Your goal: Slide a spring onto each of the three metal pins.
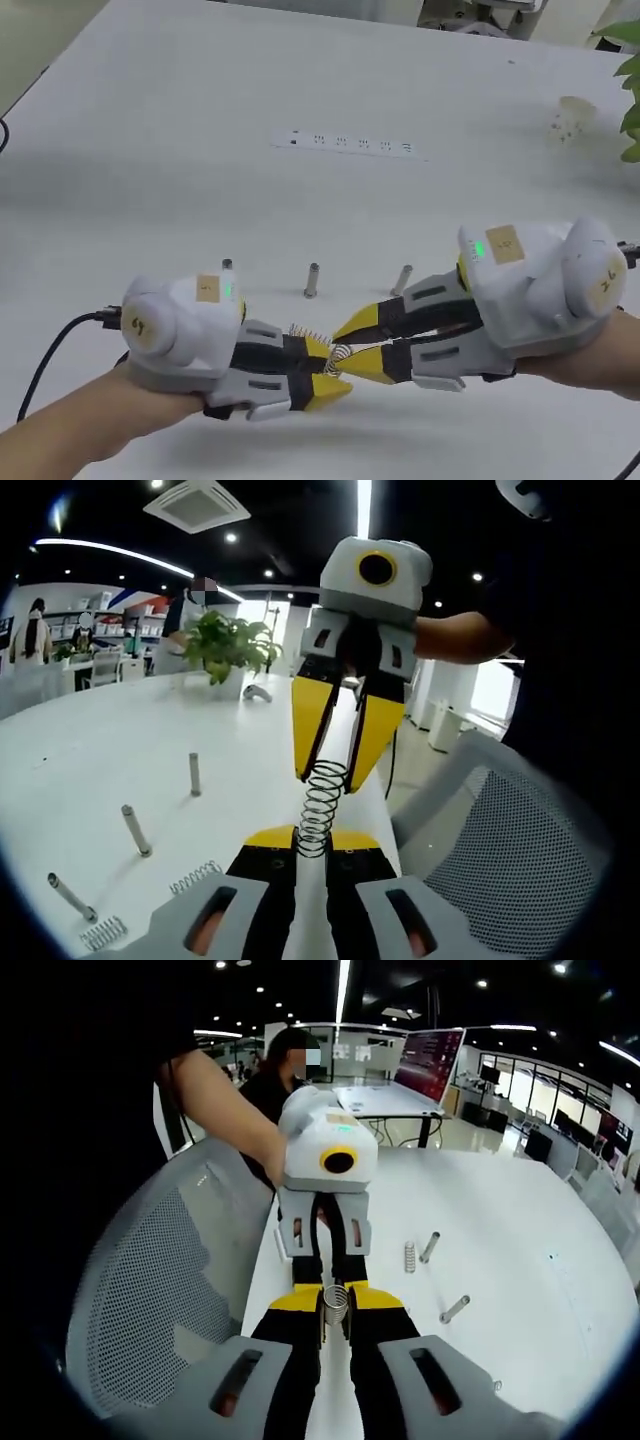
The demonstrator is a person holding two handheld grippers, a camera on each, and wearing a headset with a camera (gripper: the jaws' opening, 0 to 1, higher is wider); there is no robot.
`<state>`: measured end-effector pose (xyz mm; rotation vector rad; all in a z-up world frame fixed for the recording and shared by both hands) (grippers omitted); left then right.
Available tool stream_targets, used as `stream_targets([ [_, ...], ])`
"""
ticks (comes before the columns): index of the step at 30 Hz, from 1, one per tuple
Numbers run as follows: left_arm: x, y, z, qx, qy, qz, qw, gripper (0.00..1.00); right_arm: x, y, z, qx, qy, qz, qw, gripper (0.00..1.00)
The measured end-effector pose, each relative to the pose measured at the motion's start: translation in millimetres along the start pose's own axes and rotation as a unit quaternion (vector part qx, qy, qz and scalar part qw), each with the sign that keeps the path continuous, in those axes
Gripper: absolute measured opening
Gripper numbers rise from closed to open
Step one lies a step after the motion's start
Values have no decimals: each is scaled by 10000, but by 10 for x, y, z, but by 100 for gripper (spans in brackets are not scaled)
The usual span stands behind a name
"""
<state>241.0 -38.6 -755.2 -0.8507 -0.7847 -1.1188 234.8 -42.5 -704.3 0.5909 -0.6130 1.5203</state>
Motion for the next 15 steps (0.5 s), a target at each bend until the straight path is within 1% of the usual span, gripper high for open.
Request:
stream_targets([
  [2,-1,14,-1,15,-8,43,10000,2,1,0,2,-39,-52,-8,10000,7],
  [9,-15,9,9,33,61,-16,10000,2,27,10,-37,-111,-234,-78,9996,7],
  [10,-20,4,8,10,79,-26,10000,2,70,4,-36,-139,-394,-162,9990,7],
  [11,1,-5,7,-17,26,22,10000,2,85,13,-48,-90,-440,-227,9987,7],
  [12,11,-10,5,-13,20,-19,10000,2,79,10,-51,-96,-417,-223,9988,7],
  [13,3,-13,-2,18,127,-120,9998,2,71,15,-57,-106,-376,-156,9991,7],
  [14,-7,-6,0,41,163,-140,9998,2,67,18,-63,-112,-353,-122,9992,7],
  [15,-13,-5,6,32,153,-122,9998,2,67,20,-68,-111,-355,-129,9992,7],
])
Point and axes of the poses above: the centre of the closed fingertips' face, and the gripper's own axes: z roughly backward along the fingers, y roughly to its left, x roughly out of its top, the point moved 2 cm from there along z, roughly backward along the fingers, and after that the axes turned 11 degrees about y, right-handed, at the moved point
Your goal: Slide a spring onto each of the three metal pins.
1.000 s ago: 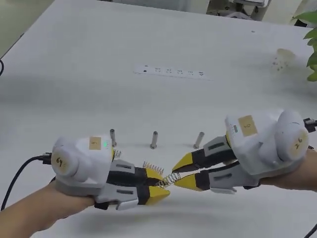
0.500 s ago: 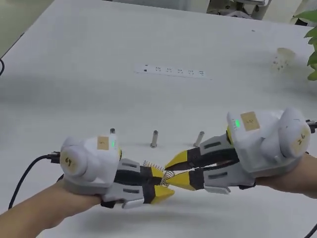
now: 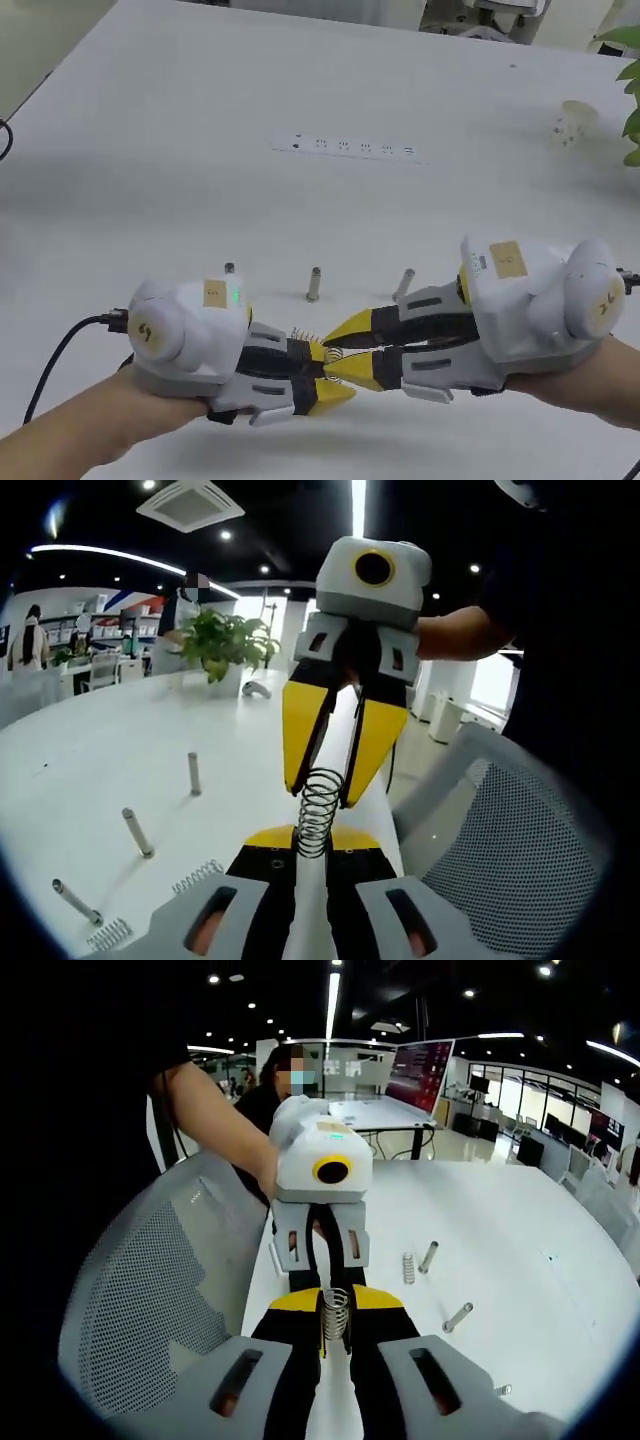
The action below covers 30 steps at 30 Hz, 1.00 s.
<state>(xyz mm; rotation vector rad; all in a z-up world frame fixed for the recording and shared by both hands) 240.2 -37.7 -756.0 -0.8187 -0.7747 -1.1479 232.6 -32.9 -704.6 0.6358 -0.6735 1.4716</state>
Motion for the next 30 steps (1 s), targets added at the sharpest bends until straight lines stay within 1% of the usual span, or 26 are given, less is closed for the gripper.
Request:
stream_targets([
  [3,-25,7,22,-11,17,26,10000,2,-15,0,13,-3,-49,-24,10000,7],
  [4,-21,6,24,-17,17,19,10000,2,-12,-6,17,-2,-101,-70,9999,7],
  [6,-12,9,21,-11,13,7,10000,2,-8,-12,19,-13,-117,-77,9999,7],
  [11,18,8,6,10,-16,23,10000,2,5,-21,16,-49,-48,31,10000,7],
  [14,15,7,7,17,-11,7,10000,2,4,-16,12,-58,-13,93,9999,7],
  [24,19,-2,23,49,-42,-9,10000,3,17,-11,-1,-57,-11,114,9999,7],
  [30,17,-7,17,34,-42,12,10000,3,18,-5,4,-44,34,153,9999,7],
])
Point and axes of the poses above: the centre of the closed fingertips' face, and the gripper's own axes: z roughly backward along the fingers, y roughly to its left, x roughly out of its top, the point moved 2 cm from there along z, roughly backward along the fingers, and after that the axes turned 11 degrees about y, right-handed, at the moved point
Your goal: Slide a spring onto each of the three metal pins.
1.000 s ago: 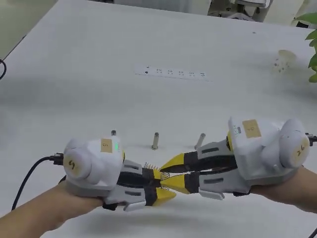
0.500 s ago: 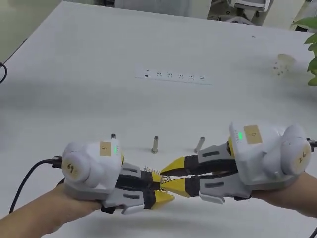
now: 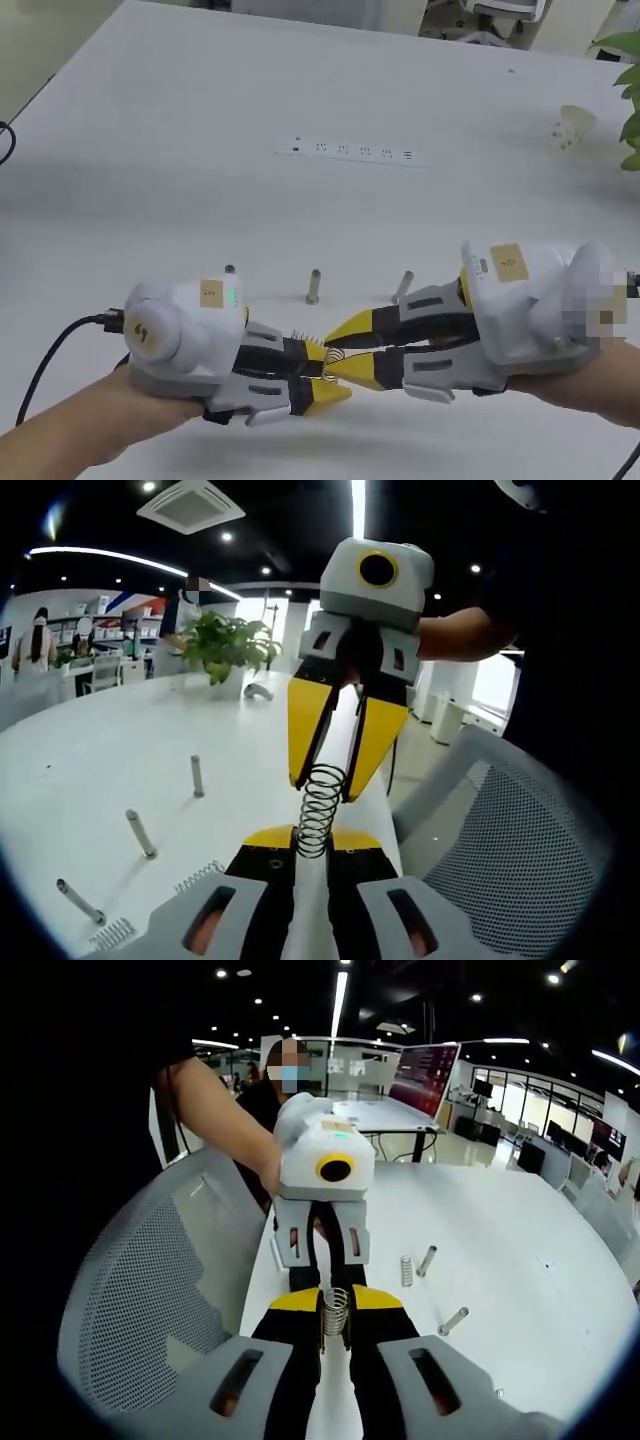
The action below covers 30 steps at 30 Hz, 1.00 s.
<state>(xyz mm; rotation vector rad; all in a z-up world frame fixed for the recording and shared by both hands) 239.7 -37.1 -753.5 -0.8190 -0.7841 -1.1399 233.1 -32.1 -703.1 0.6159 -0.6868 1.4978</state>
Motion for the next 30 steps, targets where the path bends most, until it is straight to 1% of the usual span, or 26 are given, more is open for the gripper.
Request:
stream_targets([
  [5,-2,3,-1,-5,3,22,10000,4,-1,7,-8,20,31,39,10000,7],
  [8,18,14,3,12,-60,69,10000,6,-5,2,-18,15,68,66,10000,7],
  [11,17,25,5,46,-62,67,9999,9,-16,7,-31,14,108,101,9999,7],
  [16,5,42,11,82,-62,101,9999,14,-10,-9,-30,-22,98,97,9999,7],
  [20,-9,77,29,187,-68,113,9997,22,-12,-35,-26,-75,95,88,9999,7],
  [28,-53,140,105,362,-56,149,9992,28,-18,-55,-17,-135,98,86,9998,7],
  [30,-61,158,129,421,-66,171,9989,32,-23,-67,-16,-163,107,89,9998,7],
])
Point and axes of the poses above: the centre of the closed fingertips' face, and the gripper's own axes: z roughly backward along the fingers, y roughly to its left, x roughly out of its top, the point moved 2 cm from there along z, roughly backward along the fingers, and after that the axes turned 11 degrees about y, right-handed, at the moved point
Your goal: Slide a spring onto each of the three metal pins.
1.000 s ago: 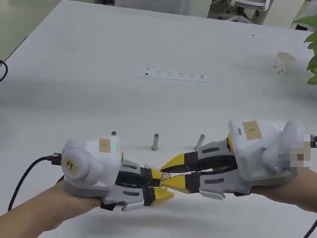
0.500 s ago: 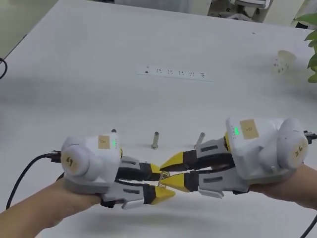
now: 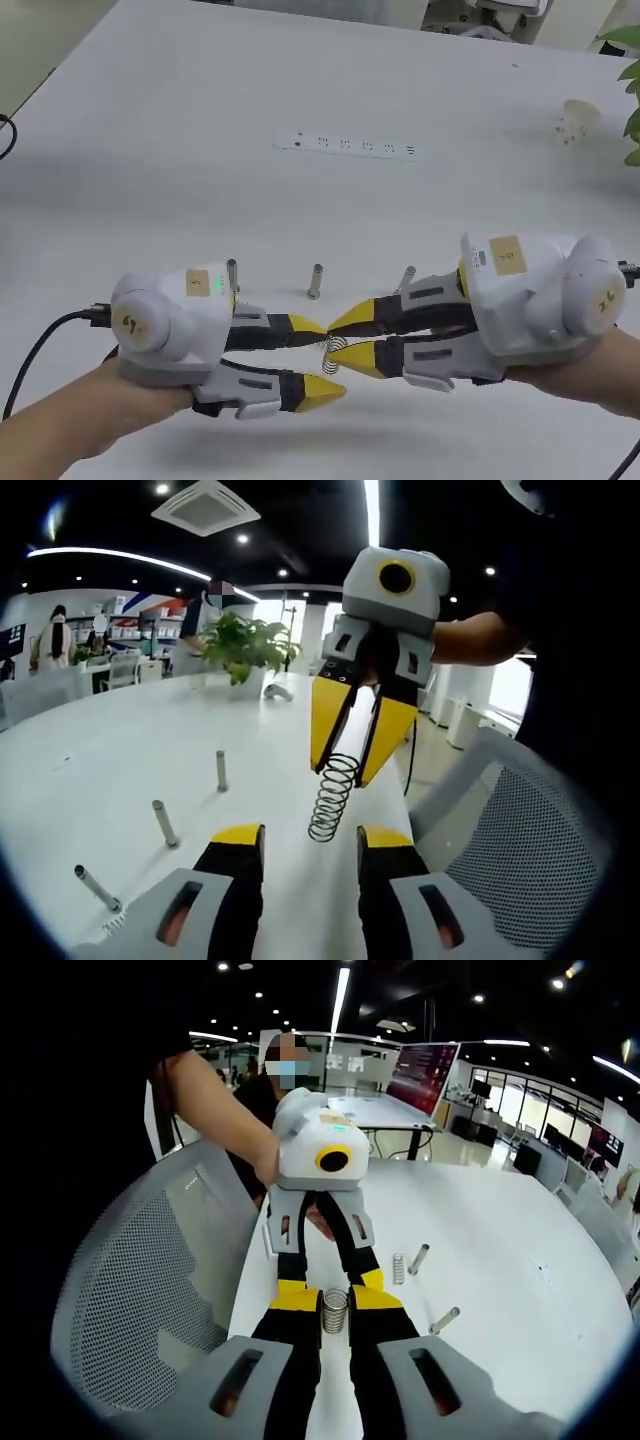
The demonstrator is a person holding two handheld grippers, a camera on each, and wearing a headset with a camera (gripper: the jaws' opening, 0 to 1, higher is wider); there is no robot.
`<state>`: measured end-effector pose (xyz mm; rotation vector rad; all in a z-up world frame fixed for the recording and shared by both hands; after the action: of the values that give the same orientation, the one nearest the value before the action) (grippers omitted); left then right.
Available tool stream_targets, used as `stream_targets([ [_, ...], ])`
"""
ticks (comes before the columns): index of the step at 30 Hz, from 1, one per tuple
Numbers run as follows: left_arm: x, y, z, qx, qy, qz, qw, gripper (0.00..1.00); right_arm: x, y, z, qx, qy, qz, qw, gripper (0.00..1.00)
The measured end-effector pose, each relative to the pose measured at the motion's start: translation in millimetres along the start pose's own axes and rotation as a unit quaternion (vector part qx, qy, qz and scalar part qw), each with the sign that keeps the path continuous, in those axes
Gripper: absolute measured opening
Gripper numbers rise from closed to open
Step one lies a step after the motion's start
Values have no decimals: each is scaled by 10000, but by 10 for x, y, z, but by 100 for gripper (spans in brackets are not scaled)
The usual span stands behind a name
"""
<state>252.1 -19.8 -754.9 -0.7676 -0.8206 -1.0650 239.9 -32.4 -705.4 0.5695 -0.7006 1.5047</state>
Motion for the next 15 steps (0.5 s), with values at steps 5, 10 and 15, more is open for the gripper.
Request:
stream_targets([
  [5,-38,51,66,125,17,28,9999,36,-5,-17,7,-35,5,-6,10000,7],
  [10,-74,111,144,264,7,101,9996,41,-16,-29,14,-71,21,-5,10000,7],
  [15,-107,167,205,415,33,143,9990,50,-32,-46,14,-105,29,-47,9999,7],
])
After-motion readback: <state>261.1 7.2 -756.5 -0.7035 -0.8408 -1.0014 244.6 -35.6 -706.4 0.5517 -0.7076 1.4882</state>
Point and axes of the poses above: the centre of the closed fingertips' face, and the gripper's own axes: z roughly backward along the fingers, y roughly to its left, x roughly out of its top, the point moved 2 cm from there along z, roughly backward along the fingers, and after that the axes turned 11 degrees about y, right-handed, at the moved point
